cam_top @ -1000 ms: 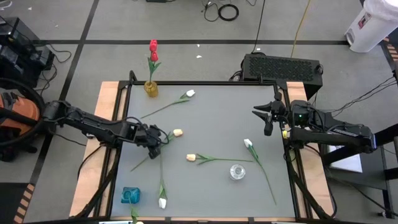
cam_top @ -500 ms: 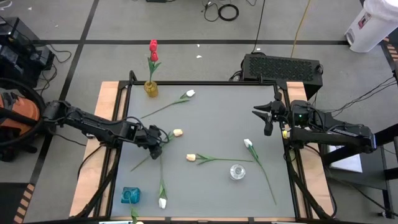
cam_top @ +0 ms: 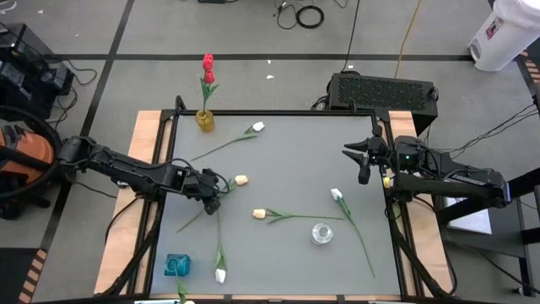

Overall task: Sort flowers into vase by color
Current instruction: Put the left yellow tulip into the blue vase

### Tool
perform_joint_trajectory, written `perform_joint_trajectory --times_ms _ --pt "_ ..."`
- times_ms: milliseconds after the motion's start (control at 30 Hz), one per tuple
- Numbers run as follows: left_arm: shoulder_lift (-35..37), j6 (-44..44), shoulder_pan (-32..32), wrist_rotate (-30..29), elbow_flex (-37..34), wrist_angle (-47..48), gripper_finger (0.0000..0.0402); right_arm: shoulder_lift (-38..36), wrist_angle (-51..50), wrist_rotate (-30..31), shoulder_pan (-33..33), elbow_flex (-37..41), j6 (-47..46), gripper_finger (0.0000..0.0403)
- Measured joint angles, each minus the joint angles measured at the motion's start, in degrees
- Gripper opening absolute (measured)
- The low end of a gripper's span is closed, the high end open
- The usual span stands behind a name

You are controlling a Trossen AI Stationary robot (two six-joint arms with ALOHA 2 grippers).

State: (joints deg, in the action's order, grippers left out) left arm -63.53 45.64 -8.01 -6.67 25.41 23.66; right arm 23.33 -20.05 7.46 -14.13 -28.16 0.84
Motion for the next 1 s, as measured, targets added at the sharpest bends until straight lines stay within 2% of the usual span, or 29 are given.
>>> perform_joint_trajectory --times_ms 333,567,1000 --pt "0.0 -0.8 0.2 -2.8 0.0 -0.5 0.0115 0.0 0.0 0.0 0.0 0.0 0.0 0.0086" --pt "-0.2 7.9 0.0 -2.2 0.0 -1.3 0.0115 0.0 0.0 0.0 0.0 0.0 0.0 0.0086" --pt "-7.8 10.5 0.0 -2.3 0.0 -7.0 0.0115 0.0 0.0 0.0 0.0 0.0 0.0 0.0086"
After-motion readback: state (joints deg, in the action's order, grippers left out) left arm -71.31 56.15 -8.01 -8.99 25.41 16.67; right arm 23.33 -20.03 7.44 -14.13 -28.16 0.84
